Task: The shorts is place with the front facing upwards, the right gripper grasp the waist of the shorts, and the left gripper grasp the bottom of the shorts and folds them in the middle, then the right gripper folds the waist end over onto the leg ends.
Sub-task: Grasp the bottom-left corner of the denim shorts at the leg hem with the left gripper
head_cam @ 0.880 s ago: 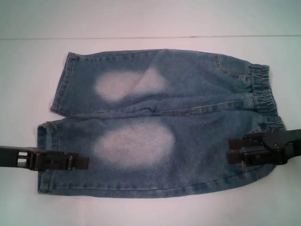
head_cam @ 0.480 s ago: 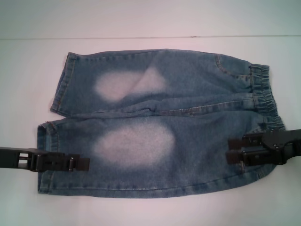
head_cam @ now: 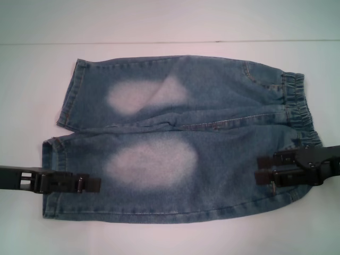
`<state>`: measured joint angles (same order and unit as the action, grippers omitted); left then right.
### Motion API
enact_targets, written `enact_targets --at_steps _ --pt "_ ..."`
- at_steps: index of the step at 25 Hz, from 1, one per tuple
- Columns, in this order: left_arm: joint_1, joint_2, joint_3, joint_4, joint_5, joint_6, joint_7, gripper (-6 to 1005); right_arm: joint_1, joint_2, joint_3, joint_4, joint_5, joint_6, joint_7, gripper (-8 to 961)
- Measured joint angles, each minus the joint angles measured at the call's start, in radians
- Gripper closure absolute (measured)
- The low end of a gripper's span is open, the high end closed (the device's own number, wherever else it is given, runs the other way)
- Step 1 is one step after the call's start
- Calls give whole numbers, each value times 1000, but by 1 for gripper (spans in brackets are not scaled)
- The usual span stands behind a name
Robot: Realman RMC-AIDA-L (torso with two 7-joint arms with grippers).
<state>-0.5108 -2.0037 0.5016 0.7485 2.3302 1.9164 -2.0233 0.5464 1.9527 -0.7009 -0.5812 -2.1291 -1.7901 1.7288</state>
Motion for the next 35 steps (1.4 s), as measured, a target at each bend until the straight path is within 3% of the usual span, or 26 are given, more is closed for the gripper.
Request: enact_targets --at_steps 23,30,35 --pt "3 3 0 7 5 15 -55 158 7 3 0 -1 0 3 0 278" --pt "17 25 -32 97 108 6 -230 159 7 4 0 1 0 -3 -4 282" --pt "20 33 -61 126 199 -14 -263 160 6 8 0 -2 0 -14 -9 285"
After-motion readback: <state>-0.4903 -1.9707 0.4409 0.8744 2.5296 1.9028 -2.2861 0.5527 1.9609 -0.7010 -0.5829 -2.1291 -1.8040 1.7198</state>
